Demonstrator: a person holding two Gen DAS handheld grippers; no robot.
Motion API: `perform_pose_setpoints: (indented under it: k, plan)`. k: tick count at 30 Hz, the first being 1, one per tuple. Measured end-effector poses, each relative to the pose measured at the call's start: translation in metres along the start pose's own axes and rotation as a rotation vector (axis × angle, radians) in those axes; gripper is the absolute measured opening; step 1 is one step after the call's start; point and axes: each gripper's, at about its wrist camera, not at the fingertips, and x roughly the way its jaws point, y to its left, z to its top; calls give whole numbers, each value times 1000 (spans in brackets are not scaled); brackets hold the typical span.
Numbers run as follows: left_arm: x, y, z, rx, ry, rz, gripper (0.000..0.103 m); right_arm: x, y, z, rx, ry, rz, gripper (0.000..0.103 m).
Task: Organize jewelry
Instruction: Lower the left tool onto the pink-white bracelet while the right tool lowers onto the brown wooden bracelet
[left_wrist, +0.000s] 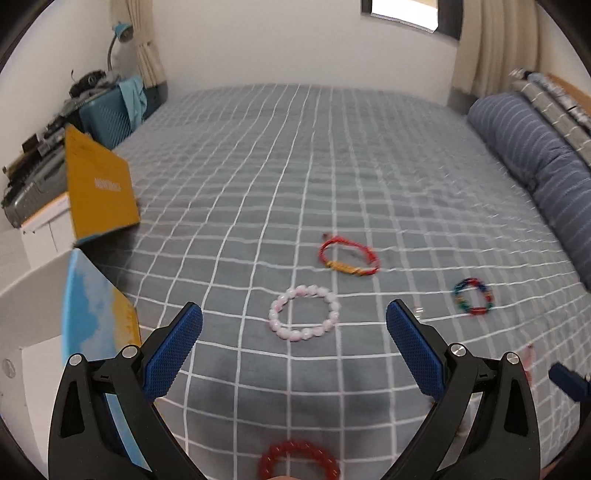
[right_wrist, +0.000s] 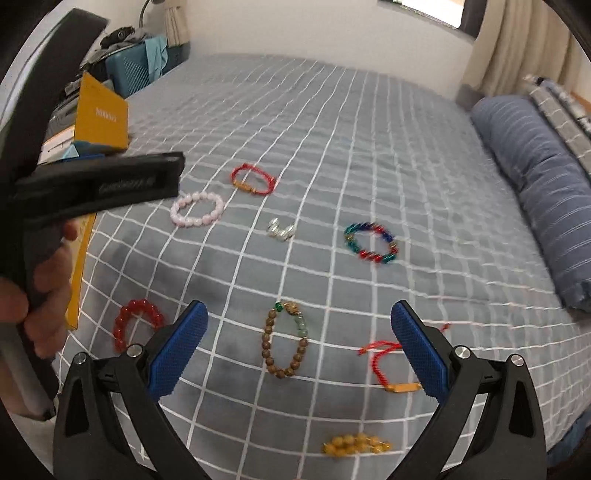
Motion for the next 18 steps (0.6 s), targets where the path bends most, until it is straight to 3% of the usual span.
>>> perform_pose_setpoints:
  k: [12, 18]
  plan:
    - [77, 10, -6, -5, 107, 53, 97, 59, -4, -7, 11, 111, 26, 88]
    - [105, 16, -10, -41, 180, -26, 97, 77, -5, -13, 9, 150, 25, 78]
